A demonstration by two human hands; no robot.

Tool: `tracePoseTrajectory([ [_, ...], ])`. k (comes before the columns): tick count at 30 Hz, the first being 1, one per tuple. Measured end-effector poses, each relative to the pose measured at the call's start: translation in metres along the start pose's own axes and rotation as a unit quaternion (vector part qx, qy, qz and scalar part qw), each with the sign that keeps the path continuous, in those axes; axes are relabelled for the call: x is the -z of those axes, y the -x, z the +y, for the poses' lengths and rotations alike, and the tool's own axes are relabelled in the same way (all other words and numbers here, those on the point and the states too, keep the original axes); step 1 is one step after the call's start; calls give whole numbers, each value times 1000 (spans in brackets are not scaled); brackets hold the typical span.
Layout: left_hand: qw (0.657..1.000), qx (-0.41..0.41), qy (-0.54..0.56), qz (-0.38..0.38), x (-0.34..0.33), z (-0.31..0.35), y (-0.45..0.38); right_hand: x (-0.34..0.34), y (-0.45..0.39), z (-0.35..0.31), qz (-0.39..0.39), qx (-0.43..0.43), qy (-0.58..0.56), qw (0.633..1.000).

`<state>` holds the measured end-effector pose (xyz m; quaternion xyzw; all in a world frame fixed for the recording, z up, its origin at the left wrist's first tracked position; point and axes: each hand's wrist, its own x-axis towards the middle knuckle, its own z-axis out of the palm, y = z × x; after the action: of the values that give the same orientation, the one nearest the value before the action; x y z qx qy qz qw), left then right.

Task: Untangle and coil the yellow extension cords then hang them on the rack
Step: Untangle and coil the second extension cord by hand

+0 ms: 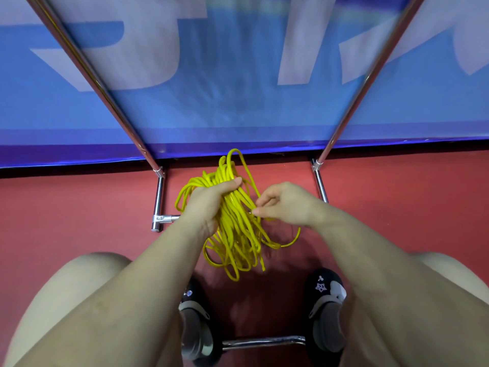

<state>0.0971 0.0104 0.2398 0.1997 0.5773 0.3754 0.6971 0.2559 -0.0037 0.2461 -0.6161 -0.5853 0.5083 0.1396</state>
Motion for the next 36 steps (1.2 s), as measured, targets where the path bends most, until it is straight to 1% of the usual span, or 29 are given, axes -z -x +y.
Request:
tracePoseTrajectory([
  [2,1000,7,15,-4,3,3,-1,-4,-1,2,-5,14,13,1000],
  [6,1000,7,28,-3,5,4,-2,-6,-1,2,44,69,98,992],
  [8,999,5,37,-3,7,6,-4,-5,1,1,66,97,121,986],
  [12,999,2,54,7,11,10,-5,7,0,5,121,103,118,980],
  [14,998,-1,56,12,13,11,-5,13,-1,7,137,74,73,985],
  [16,999,-11,47,13,14,11,-6,15,-3,7,135,33,-6,990],
  [18,999,-24,29,17,15,10,-7,17,-1,2,113,-12,-94,989],
  [20,999,-30,5,22,16,8,-8,20,1,-1,90,-40,-146,984],
  [24,999,-23,-20,33,16,6,-8,21,2,-5,84,-29,-157,984],
  [26,999,-20,-23,29,13,5,-8,20,1,-9,85,-18,-198,976],
  [28,999,-17,-30,17,10,2,-6,20,0,-15,74,-26,-274,959],
  [31,998,-25,-55,-12,4,-5,-3,18,-1,-23,60,-60,-382,920],
  [33,996,-33,-77,-36,-1,-9,1,17,-2,-27,72,-89,-434,893],
  [36,993,-34,-99,-53,-6,-12,5,16,-6,-26,110,-130,-498,850],
])
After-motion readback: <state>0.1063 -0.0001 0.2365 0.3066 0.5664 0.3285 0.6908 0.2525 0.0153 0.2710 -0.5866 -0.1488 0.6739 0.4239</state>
